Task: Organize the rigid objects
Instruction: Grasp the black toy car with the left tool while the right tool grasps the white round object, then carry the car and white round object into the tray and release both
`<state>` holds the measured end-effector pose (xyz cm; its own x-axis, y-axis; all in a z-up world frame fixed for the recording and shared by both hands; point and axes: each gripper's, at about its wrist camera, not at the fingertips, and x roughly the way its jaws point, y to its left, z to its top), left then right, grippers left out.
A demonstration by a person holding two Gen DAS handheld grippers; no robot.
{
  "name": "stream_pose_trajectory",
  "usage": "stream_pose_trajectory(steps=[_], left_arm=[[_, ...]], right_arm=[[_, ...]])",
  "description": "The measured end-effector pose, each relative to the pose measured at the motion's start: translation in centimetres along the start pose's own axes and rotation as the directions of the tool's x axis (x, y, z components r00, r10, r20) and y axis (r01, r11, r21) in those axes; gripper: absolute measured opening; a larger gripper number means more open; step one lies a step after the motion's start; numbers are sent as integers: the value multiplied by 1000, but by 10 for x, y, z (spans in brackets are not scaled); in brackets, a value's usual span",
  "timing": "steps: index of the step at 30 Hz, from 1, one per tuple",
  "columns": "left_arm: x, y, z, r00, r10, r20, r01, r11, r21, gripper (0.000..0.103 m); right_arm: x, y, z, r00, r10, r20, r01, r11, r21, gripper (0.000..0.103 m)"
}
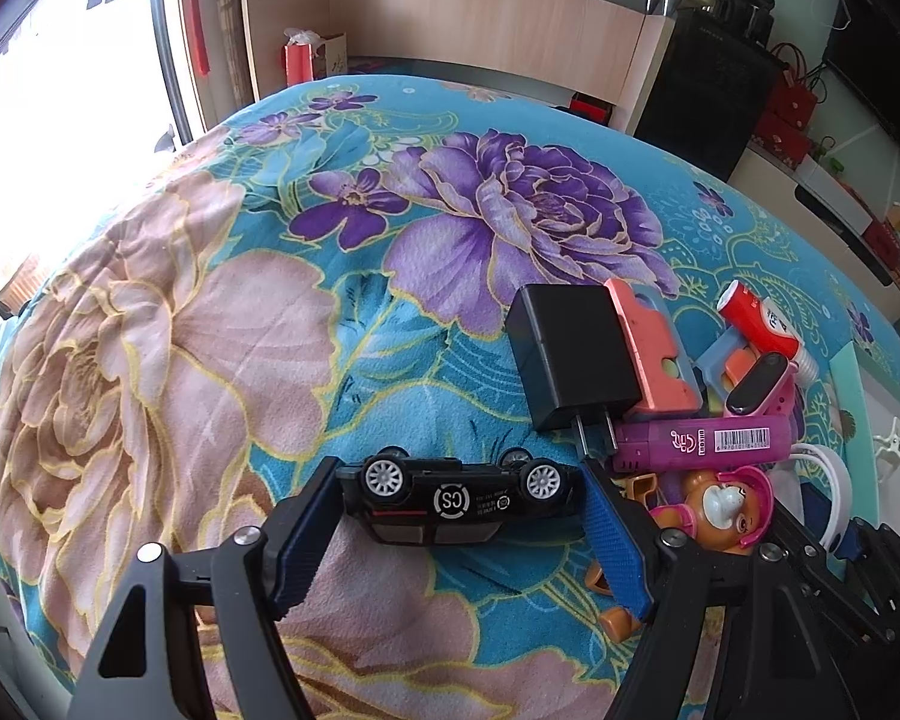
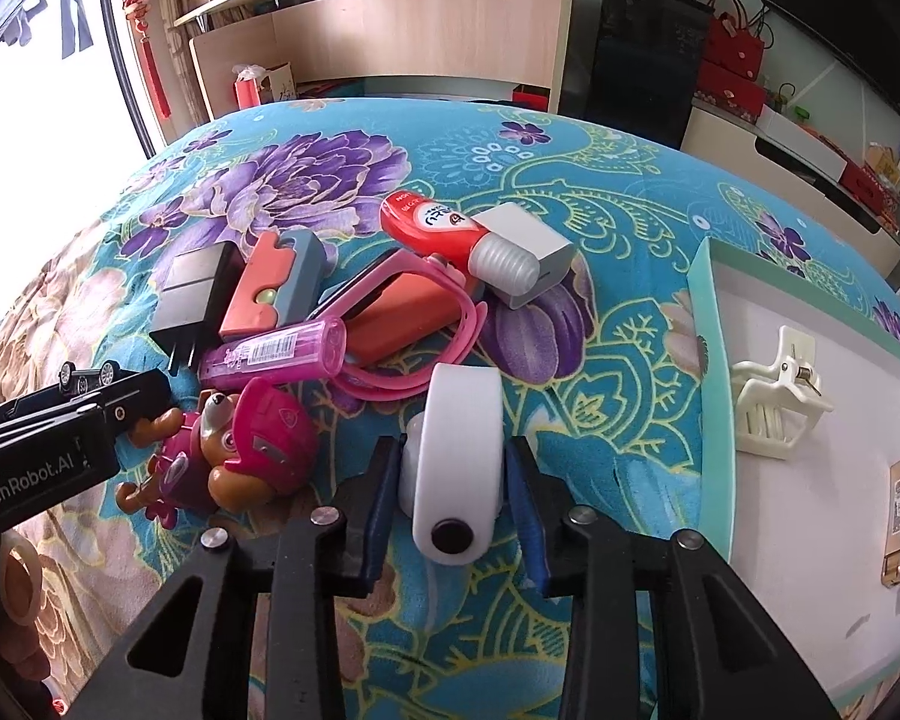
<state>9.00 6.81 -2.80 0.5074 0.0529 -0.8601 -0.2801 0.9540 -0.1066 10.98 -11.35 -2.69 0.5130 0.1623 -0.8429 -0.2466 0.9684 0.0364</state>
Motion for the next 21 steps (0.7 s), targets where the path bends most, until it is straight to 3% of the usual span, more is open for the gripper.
stream_pose_trajectory(steps=[11,21], left_arm=[[-7,-1,2,999,22,29,-22,1000,9,79],[-39,-4,10,989,6,145,-8,1000,16,79]], right_arm=[[-5,-4,-1,1000,7,8,-7,1000,11,37],[-29,-14,3,995,26,96,-30,998,48,37]])
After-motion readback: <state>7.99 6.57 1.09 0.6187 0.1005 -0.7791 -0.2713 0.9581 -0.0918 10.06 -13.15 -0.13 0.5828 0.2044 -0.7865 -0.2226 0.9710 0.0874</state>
